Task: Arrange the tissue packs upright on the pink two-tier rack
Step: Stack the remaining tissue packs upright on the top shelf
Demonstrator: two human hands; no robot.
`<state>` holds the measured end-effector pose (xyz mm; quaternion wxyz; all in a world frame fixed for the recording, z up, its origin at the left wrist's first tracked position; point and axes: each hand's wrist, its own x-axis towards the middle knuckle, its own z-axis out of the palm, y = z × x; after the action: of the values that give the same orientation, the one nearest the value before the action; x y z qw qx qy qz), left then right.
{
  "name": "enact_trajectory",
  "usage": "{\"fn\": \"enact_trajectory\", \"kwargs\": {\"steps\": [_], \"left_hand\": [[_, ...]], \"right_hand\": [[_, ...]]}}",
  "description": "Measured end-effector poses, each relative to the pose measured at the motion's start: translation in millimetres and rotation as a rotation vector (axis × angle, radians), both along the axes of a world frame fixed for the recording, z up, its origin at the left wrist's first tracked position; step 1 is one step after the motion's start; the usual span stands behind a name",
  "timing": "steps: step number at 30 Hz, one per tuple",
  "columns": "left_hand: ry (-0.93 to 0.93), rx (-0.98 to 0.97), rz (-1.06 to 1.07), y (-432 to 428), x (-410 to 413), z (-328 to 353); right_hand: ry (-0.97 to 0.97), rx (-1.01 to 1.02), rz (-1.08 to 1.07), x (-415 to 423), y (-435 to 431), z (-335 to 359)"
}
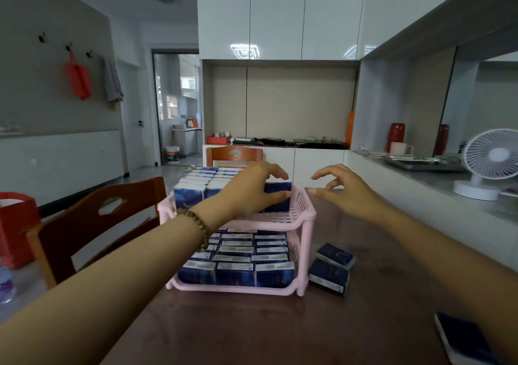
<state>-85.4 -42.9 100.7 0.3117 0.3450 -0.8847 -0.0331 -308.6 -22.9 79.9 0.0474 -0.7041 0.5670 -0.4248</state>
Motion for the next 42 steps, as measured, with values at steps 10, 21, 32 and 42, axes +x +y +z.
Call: {"fn": "enact_trajectory", "kwargs": {"steps": [10,21,32,42], "left_hand": [[-0.182,-0.143,0.048,23.1,-28.6,-74.1],[-0.181,-0.218,0.110,19.9,-30.3,-84.6],[-0.189,-0.158,0.082,50.6,-24.5,-94.1],[-0.044,0.229,-0.281,115.7,-40.6,-152.7]], "right_hand": [[0.082,0.538,-0.030,-38.8,13.3,-94.0],[0.288,0.674,-0.122,-40.1,4.0,-143.8],[0.383,0.743,0.108,-11.6,116.0,-142.1],[0.082,0.535,0.147,-31.9,184.9,-125.5]]}}
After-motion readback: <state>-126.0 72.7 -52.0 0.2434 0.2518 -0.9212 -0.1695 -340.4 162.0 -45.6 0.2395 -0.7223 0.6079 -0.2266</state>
